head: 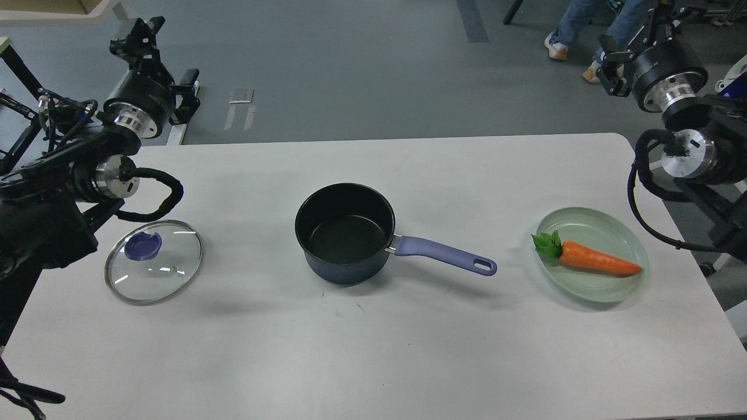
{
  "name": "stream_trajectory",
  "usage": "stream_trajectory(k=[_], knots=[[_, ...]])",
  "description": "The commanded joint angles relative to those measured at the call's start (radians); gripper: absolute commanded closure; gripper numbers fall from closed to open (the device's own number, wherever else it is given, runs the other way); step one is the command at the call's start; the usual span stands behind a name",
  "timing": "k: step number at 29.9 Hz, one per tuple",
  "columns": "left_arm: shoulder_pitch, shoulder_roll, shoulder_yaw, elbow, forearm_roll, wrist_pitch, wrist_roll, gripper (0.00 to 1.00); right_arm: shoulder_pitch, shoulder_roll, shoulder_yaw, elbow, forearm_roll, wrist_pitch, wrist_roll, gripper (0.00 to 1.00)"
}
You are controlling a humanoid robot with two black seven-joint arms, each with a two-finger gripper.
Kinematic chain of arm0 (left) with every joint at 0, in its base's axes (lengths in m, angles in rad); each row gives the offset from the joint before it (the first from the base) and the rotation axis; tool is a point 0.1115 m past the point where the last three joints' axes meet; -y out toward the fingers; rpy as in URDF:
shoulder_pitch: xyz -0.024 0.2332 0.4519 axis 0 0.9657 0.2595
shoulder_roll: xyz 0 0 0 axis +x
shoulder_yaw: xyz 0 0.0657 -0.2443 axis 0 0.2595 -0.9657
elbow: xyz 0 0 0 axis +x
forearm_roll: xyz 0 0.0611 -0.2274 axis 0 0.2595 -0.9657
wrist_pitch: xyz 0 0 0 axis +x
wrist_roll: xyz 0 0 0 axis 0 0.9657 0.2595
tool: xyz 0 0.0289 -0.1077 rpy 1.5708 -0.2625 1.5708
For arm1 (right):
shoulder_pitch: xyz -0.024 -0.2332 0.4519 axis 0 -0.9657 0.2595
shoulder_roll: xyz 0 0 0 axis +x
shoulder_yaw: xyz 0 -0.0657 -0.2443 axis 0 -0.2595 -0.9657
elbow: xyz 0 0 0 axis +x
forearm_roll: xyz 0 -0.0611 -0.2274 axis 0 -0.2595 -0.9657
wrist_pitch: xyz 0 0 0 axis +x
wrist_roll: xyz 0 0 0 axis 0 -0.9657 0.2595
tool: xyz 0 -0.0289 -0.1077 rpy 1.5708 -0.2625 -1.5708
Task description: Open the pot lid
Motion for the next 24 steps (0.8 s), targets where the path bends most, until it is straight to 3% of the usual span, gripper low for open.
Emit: stream_trajectory(k=[1, 6, 13, 24], knots=[[0.023, -0.009, -0.038, 0.0, -0.007, -0.008, 0.0, 0.0, -0.021, 0.101, 0.105, -0.12, 0.054, 0.036, -0.015, 0.01], [0.055, -0.007, -0.055, -0.003, -0.007, -0.04, 0.0, 0.0, -0.081, 0.162, 0.223, -0.149, 0.144, 0.133, -0.069, 0.01], [0.124, 0.005, -0.119, -0.011, -0.006, -0.037, 0.0, 0.0, -0.179, 0.25, 0.311, -0.177, 0.152, 0.221, -0.069, 0.0], [0.124, -0.003, -0.122, -0.014, -0.001, -0.023, 0.0, 0.0, -0.204, 0.253, 0.299, -0.165, 0.149, 0.28, -0.069, 0.0]])
